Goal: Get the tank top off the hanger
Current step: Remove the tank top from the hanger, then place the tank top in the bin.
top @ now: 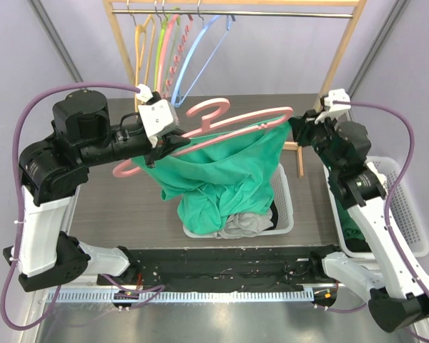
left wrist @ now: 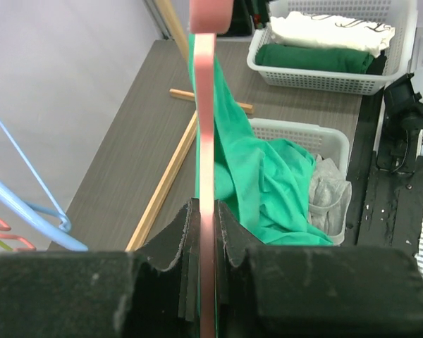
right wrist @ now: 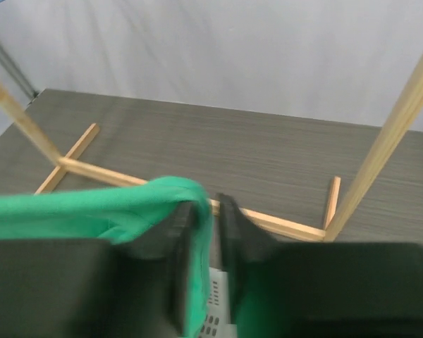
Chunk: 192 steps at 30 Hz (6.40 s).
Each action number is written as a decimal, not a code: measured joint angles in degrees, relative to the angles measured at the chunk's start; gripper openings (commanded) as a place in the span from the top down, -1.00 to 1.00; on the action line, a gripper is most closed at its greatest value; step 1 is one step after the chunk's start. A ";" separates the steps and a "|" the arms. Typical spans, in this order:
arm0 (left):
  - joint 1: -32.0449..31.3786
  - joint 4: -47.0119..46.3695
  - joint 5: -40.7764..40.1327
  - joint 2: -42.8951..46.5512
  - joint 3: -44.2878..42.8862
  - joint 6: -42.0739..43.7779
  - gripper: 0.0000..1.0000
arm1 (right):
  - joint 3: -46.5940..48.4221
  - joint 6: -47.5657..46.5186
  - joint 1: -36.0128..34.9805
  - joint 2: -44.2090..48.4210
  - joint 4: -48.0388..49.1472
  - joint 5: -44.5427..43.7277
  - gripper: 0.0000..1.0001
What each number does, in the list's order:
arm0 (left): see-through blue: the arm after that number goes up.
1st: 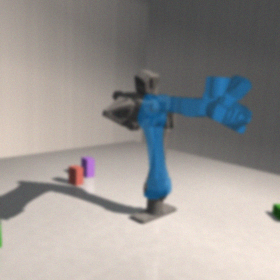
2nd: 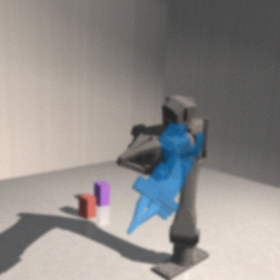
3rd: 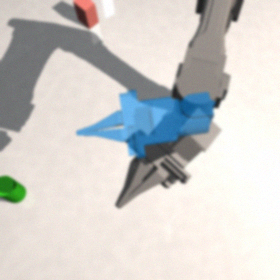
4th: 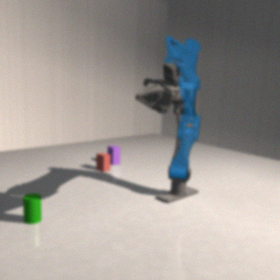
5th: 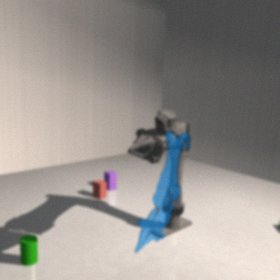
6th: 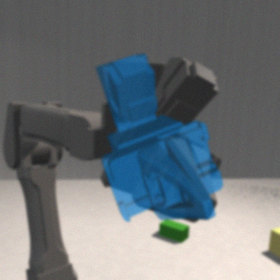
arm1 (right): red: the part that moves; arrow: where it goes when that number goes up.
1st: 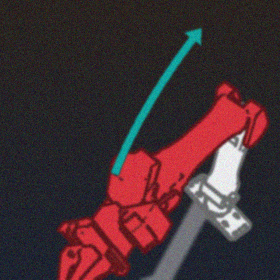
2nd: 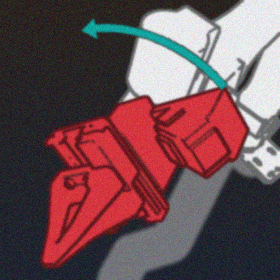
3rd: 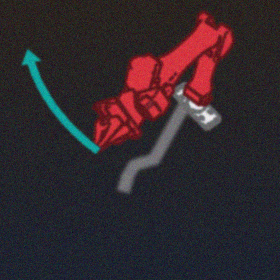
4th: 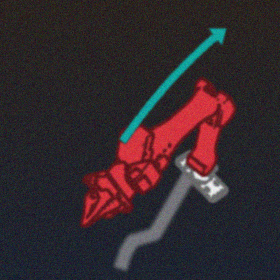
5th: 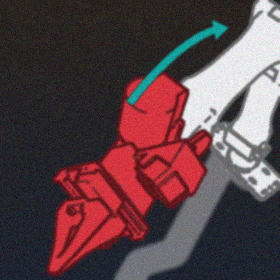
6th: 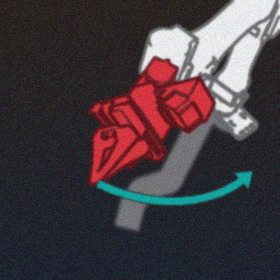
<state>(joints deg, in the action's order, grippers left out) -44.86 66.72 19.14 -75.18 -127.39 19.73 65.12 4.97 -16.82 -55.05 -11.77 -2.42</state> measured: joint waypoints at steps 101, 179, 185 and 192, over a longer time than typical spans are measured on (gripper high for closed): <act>0.50 -10.40 -7.50 -2.78 10.49 -1.68 -0.27 | 17.88 -6.56 -0.59 24.35 -34.99 34.62 0.98; -17.94 -27.43 -24.13 -10.62 18.67 0.33 1.00 | 11.58 -0.68 -7.45 25.40 -26.77 -14.62 0.98; -16.55 -21.86 -22.62 -9.68 29.24 -0.92 1.00 | 13.66 -0.20 -7.45 20.85 -25.97 -11.34 0.98; -13.51 -19.12 -20.55 -4.07 46.75 -2.45 1.00 | 16.87 -0.09 -7.45 16.09 -27.08 -10.49 0.98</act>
<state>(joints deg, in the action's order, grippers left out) -58.37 47.59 -1.41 -79.24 -80.64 17.28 82.00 4.89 -24.27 -38.96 -38.85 -12.91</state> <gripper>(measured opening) 0.023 0.127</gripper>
